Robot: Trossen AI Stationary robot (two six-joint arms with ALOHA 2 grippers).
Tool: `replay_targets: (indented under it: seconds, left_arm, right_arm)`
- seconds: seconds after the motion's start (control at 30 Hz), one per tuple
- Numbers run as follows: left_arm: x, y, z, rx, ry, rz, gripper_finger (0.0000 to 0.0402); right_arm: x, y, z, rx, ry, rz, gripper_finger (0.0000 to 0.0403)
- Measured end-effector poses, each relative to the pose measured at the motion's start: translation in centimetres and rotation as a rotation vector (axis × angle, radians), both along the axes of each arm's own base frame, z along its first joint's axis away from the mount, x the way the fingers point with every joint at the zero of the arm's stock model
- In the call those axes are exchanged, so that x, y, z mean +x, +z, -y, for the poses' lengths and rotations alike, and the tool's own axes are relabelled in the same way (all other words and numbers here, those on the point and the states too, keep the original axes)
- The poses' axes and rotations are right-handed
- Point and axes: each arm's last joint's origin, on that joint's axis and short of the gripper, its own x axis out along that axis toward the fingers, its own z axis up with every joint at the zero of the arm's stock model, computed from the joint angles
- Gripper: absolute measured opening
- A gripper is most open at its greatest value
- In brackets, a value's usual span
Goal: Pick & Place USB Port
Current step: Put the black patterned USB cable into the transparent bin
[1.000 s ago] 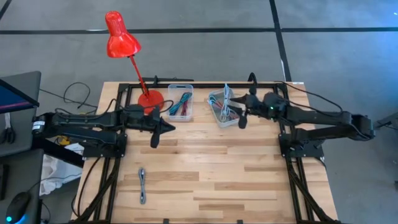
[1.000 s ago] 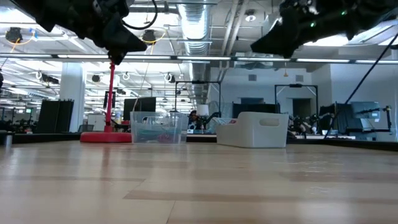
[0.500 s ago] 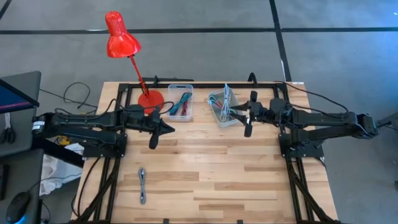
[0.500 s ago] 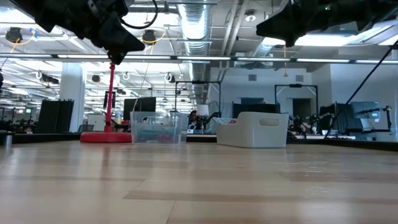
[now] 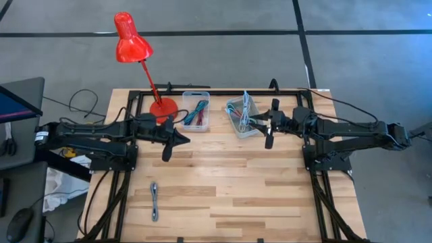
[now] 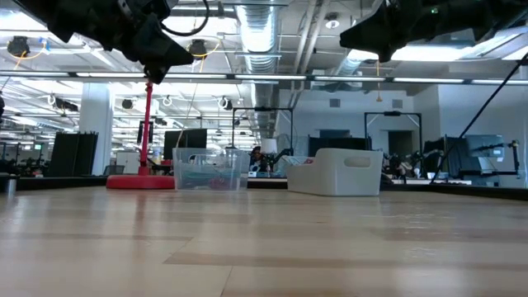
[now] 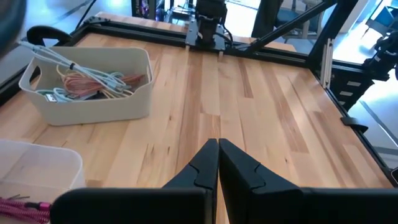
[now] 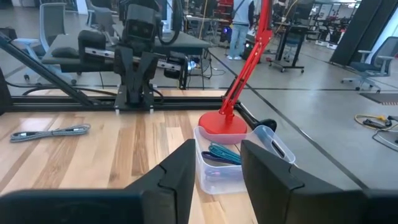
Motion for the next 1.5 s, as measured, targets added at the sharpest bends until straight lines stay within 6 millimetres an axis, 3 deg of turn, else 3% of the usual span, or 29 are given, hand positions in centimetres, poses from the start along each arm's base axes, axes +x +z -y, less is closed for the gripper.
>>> replay_targets:
  seconds: [0.23, 0.37, 0.53, 0.97, 1.27, 1.5]
  left_arm:
    - [0.0, 0.1, 0.0, -0.022, 0.004, 0.013, 0.0012]
    - [-0.5, -0.5, 0.1, -0.039, 0.007, -0.063, 0.0012]
    - [-2.8, -1.9, 0.2, -0.085, 0.074, -0.258, 0.0012]
    - [-8.2, -2.5, 0.8, -0.388, 0.195, -0.358, 0.0012]
    - [-8.5, -3.9, 0.3, -0.398, 0.402, -0.510, 0.0012]
    - [-7.7, -4.3, 0.4, -0.559, 0.443, -0.573, 0.0012]
  right_arm:
    - [0.0, 0.0, 0.0, 0.001, -0.001, 0.001, 0.0118]
    - [0.0, 0.0, 0.0, 0.001, -0.003, 0.000, 0.0118]
    - [0.0, 0.0, 0.0, 0.001, -0.004, -0.001, 0.0118]
    - [-0.1, 0.0, 0.7, 0.001, -0.041, -0.003, 0.0118]
    - [-0.1, -0.1, 0.7, 0.002, -0.041, -0.008, 0.0118]
    - [-0.1, -0.1, 0.7, 0.002, -0.040, -0.010, 0.0118]
